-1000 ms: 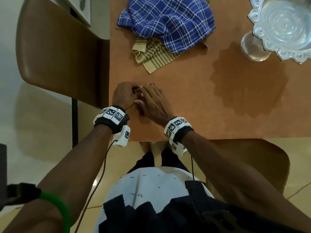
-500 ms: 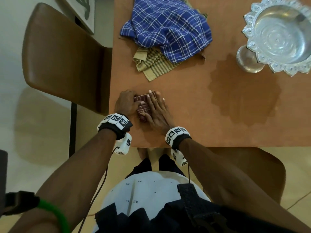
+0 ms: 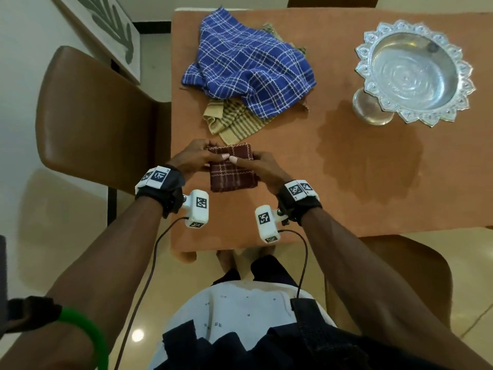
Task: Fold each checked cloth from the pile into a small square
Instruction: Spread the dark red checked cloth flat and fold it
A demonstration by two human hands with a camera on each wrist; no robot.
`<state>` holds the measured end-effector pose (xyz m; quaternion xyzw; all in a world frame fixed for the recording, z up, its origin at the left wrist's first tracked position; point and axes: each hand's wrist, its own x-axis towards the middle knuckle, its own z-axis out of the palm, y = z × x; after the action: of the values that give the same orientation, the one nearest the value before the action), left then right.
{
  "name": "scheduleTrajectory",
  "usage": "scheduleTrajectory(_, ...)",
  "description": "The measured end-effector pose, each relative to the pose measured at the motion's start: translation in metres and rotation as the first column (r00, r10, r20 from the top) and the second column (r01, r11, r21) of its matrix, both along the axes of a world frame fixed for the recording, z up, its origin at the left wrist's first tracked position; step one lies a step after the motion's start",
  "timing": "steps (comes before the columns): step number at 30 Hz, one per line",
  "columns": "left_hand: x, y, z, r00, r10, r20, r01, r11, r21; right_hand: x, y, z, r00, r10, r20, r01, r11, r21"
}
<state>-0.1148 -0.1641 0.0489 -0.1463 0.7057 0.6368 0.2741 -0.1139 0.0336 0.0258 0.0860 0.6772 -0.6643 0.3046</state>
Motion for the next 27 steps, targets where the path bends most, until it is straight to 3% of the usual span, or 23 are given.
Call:
scheduleTrajectory(3, -0.017, 0.004, 0.002, 0.998, 0.064, 0.007, -0.064, 0.998, 0.019, -0.011, 0.002, 0.013, 0.998, 0.026, 0.055, -0.024, 0.999, -0.036)
scheduleTrajectory(8, -0.053, 0.019, 0.007, 0.964, 0.223, -0.144, -0.219, 0.975, 0.042, -0.051, 0.013, 0.023, 0.989, -0.146, 0.005, 0.146, 0.987, -0.068)
scheduleTrajectory(11, -0.097, 0.02, 0.002, 0.878, 0.367, -0.308, -0.42, 0.898, -0.128, -0.104, 0.025, 0.034, 0.962, -0.273, -0.02, 0.269, 0.957, -0.108)
scheduleTrajectory(13, -0.136, 0.021, 0.005, 0.866, 0.235, -0.441, -0.408, 0.842, -0.352, -0.157, 0.033, 0.04, 0.938, -0.346, -0.011, 0.339, 0.925, -0.168)
scheduleTrajectory(15, -0.18, 0.025, 0.008, 0.88, 0.051, -0.473, -0.322, 0.795, -0.514, -0.211, 0.035, 0.048, 0.913, -0.407, 0.005, 0.396, 0.886, -0.239)
scheduleTrajectory(19, -0.273, 0.031, -0.015, 0.89, -0.266, -0.37, -0.077, 0.712, -0.698, -0.298, 0.028, 0.057, 0.895, -0.437, 0.089, 0.441, 0.839, -0.319)
scheduleTrajectory(22, -0.335, 0.038, -0.036, 0.872, -0.451, -0.19, 0.094, 0.535, -0.84, -0.353, 0.025, 0.054, 0.885, -0.447, 0.128, 0.463, 0.825, -0.322)
scheduleTrajectory(24, -0.347, 0.051, -0.033, 0.879, -0.476, -0.026, 0.206, 0.429, -0.88, -0.378, 0.019, 0.048, 0.881, -0.438, 0.177, 0.472, 0.825, -0.31)
scheduleTrajectory(25, -0.35, 0.058, -0.031, 0.872, -0.489, 0.02, 0.258, 0.424, -0.868, -0.392, 0.014, 0.045, 0.883, -0.426, 0.198, 0.469, 0.826, -0.312)
scheduleTrajectory(27, -0.347, 0.067, -0.03, 0.849, -0.527, -0.031, 0.316, 0.553, -0.771, -0.413, -0.002, 0.041, 0.901, -0.386, 0.201, 0.431, 0.851, -0.3)
